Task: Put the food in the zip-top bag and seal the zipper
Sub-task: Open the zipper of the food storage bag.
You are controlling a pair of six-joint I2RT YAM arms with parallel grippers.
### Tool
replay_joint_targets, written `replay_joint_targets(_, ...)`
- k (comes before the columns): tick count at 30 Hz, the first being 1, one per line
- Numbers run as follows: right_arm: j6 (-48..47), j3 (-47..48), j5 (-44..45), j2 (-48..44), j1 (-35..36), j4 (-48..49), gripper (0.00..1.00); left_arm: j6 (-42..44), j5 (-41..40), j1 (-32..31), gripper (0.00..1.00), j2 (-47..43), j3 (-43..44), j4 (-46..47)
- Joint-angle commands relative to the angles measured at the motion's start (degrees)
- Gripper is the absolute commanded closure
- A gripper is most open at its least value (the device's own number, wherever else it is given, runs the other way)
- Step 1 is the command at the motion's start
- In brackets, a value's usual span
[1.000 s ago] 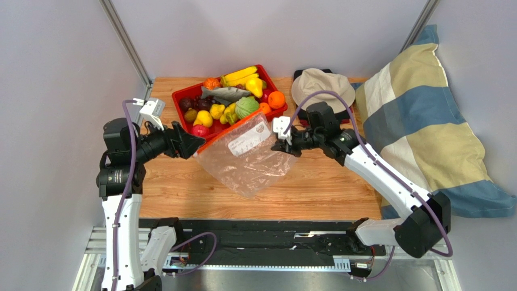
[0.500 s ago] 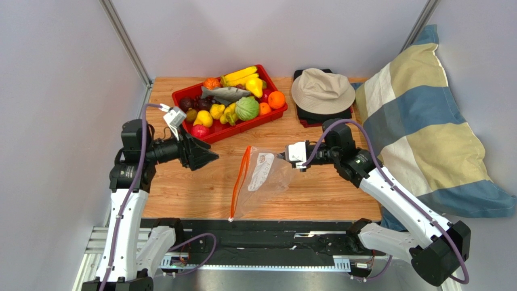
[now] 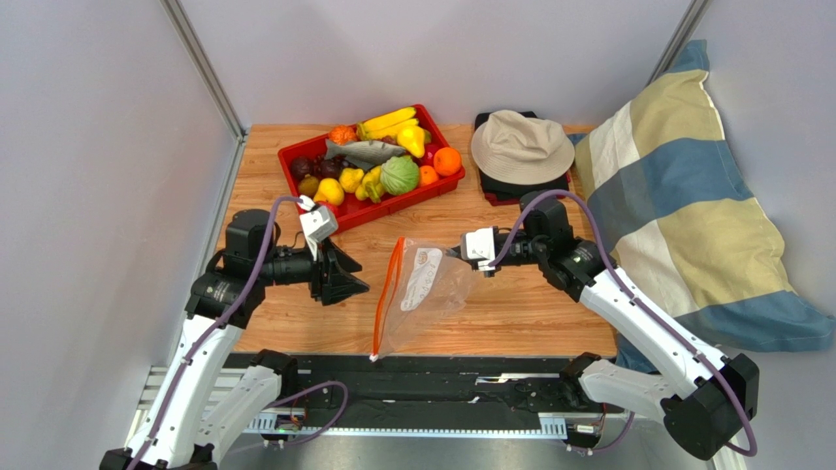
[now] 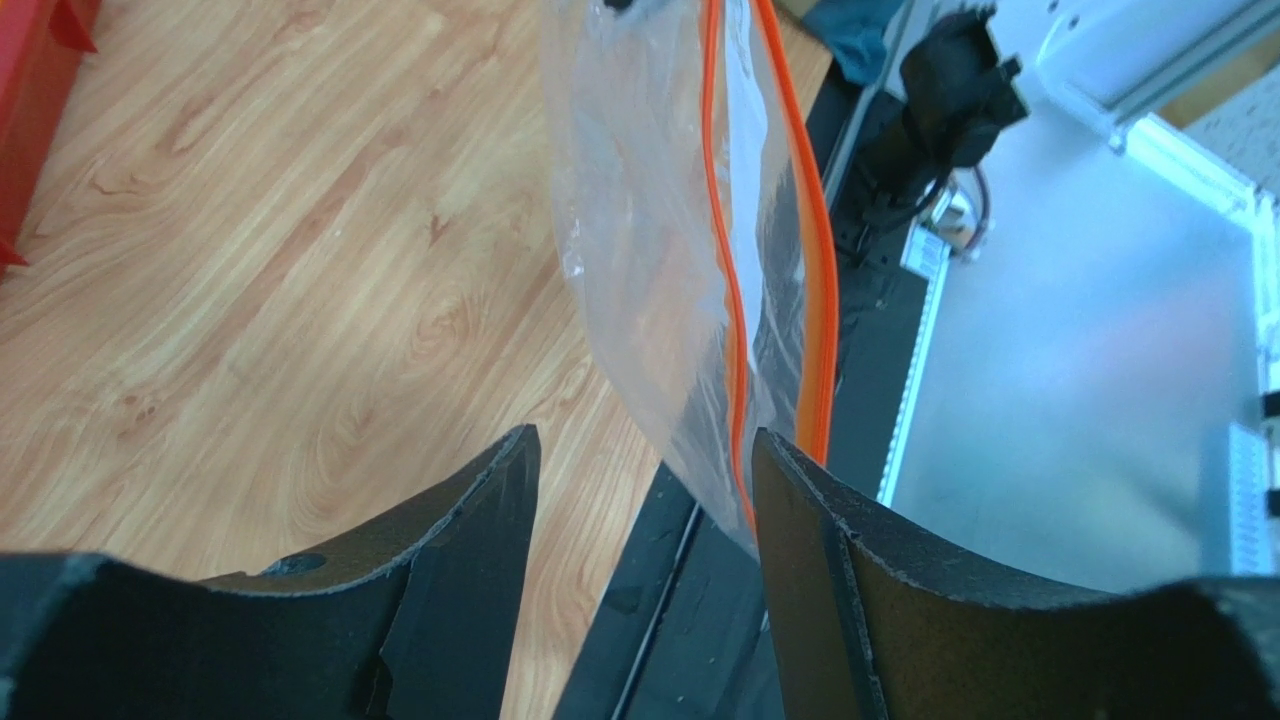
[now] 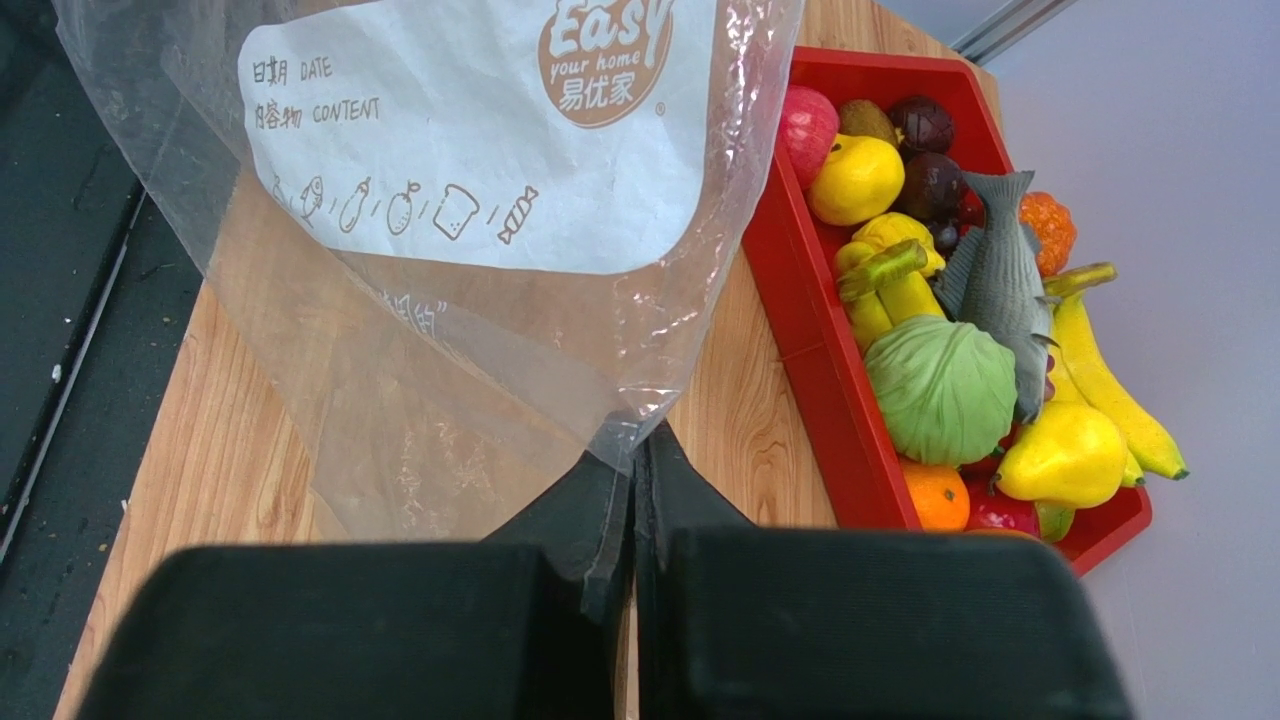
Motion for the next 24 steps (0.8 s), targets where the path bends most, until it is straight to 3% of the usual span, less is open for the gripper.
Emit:
replay_joint_targets(1, 0.9, 2.6, -1.1, 0.1, 0.3, 2.0, 1.00, 8.5, -3.3, -4.0, 0.38, 1.5, 0.4, -4.2)
replay_joint_targets(17, 1.9, 4.1, 0.2, 1.8, 0.3, 1.3, 1.00, 14.4, -5.1, -12.5, 0.36, 7.0, 1.1, -6.9)
replay_joint_targets(21, 2.0, 4.2, 0.0, 2.2, 0.2, 1.5, 1.00, 10.8, -6.2, -13.3, 0.39, 9.6, 1.2, -2.5)
replay_joint_targets(24, 2.6, 4.2, 0.0, 2.5, 0.3, 1.8, 1.00, 7.2, -8.0, -13.4, 0.49, 11.2, 1.4, 1.2)
